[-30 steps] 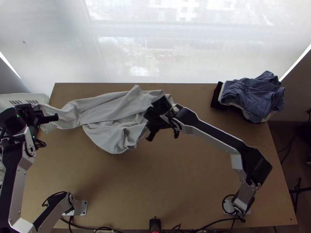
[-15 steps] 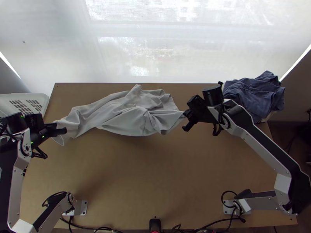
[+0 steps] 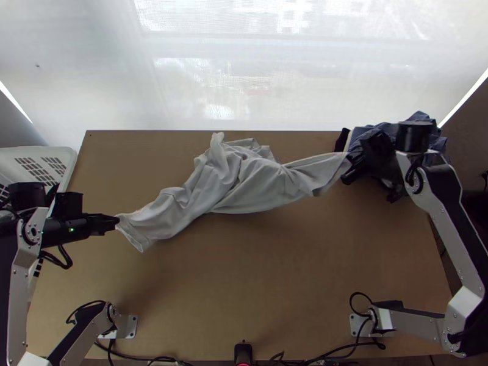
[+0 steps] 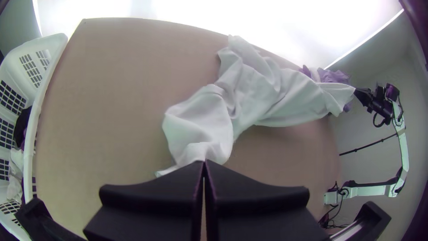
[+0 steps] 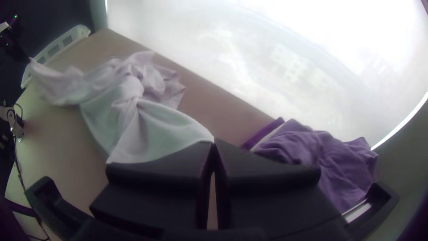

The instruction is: Fold the t-shirt

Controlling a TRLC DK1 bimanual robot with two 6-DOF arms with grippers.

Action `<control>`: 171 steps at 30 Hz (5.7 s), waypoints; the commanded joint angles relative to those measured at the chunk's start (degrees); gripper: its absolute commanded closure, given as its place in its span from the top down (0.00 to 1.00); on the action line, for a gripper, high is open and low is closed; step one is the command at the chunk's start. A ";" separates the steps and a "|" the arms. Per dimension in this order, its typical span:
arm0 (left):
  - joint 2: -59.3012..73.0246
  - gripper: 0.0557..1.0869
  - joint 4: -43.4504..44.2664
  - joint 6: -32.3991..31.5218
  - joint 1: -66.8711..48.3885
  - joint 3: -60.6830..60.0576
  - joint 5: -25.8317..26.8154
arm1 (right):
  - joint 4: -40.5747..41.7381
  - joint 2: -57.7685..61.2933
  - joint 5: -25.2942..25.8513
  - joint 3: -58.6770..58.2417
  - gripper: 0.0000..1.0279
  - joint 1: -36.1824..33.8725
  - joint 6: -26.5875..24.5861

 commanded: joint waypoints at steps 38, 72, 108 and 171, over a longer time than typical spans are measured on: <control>8.90 0.03 25.00 -22.74 14.28 5.83 -3.52 | 11.19 23.25 -1.20 28.46 0.03 2.02 16.80; 6.61 0.03 30.45 -21.51 8.92 -6.04 -5.19 | 7.06 16.31 3.19 -6.26 0.91 38.41 4.15; 9.42 0.03 35.19 -19.66 9.88 -11.49 -5.81 | 13.30 40.65 8.11 12.28 0.85 33.93 0.98; 10.92 0.03 25.08 -34.69 30.89 54.70 -6.33 | -5.68 17.19 20.68 55.09 0.03 46.85 -11.24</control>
